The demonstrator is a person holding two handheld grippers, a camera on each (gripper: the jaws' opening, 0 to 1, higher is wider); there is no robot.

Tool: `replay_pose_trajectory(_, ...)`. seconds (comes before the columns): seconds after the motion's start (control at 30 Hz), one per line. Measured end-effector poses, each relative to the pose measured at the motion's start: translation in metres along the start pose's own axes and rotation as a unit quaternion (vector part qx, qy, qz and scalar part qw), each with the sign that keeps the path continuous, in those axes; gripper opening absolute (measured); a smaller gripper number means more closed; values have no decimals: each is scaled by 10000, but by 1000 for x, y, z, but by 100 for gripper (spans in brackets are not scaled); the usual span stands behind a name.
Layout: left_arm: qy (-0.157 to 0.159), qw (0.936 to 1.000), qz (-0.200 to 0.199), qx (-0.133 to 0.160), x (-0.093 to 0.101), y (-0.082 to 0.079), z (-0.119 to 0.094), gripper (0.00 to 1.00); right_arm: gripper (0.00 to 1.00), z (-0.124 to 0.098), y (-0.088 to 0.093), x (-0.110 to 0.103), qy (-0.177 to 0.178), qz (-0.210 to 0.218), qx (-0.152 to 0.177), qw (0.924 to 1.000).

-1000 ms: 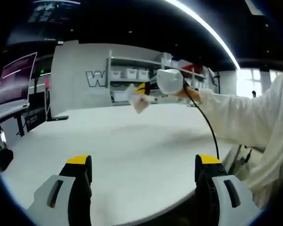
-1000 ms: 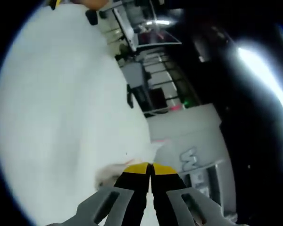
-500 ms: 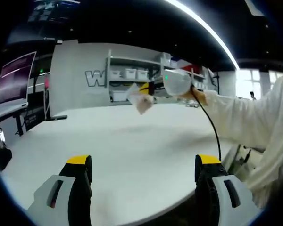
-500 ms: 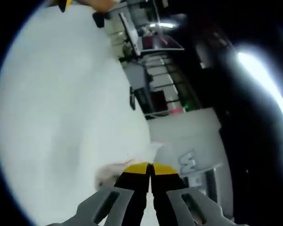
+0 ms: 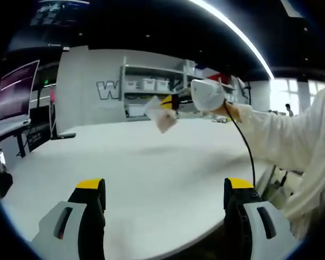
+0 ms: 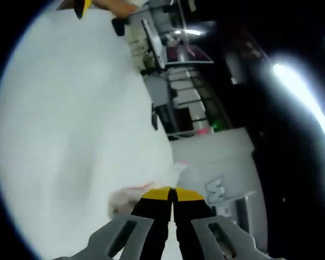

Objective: Open the resealable bag by pulling the two sides of the seal apart until the entire bag opening is separated and visibly accessible.

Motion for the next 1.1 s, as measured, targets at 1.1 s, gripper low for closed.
replay_pose_trajectory(1.1, 4, 10000, -11, -33, 1, 4, 1, 90, 0, -27, -2, -15, 18, -75, 63, 10000)
Point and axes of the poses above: the point that each gripper's makers call its tool centre point, and the gripper's own axes: z roughly forward along the fingers, x roughly to its right, y roughly out of its underside, the point moved 7 cm from there along -z, roughly backward along the fingers, and after that the axes turned 4 degrees about z, right-handed, at the moved point
